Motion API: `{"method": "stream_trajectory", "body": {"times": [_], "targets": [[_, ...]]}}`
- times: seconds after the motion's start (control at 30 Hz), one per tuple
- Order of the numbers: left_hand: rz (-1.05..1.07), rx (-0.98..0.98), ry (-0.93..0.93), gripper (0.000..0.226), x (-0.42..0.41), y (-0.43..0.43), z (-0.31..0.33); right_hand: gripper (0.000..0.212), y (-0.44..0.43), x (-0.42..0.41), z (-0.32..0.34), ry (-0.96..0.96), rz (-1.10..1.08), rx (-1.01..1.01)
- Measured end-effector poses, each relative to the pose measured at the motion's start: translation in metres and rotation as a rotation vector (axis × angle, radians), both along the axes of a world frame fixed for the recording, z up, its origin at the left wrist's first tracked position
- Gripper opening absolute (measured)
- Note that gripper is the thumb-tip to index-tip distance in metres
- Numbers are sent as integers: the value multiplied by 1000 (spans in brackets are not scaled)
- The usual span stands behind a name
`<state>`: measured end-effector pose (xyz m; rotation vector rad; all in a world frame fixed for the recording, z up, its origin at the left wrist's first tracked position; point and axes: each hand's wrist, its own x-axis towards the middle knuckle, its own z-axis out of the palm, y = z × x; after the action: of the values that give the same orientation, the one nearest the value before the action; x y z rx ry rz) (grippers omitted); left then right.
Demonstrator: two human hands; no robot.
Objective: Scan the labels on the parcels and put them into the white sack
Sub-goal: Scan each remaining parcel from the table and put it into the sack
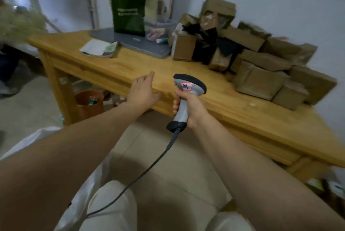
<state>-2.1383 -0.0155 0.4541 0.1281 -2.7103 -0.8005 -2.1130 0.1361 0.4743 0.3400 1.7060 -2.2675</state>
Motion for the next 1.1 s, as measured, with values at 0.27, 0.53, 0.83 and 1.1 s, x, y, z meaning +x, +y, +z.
{"method": "stream_trajectory", "body": {"times": [0.27, 0.53, 0.83, 1.1], "targets": [[-395, -98, 23, 71, -59, 159, 51, 26, 168, -16, 35, 81, -337, -75], [-537, -246, 126, 63, -122, 292, 79, 19, 266, -40, 41, 112, -554, -117], [-515, -527, 113, 77, -173, 341, 72, 13, 308, -67, 28, 181, -622, -64], [-531, -482, 162, 69, -174, 346, 68, 10, 313, -67, 17, 154, -620, -86]]}}
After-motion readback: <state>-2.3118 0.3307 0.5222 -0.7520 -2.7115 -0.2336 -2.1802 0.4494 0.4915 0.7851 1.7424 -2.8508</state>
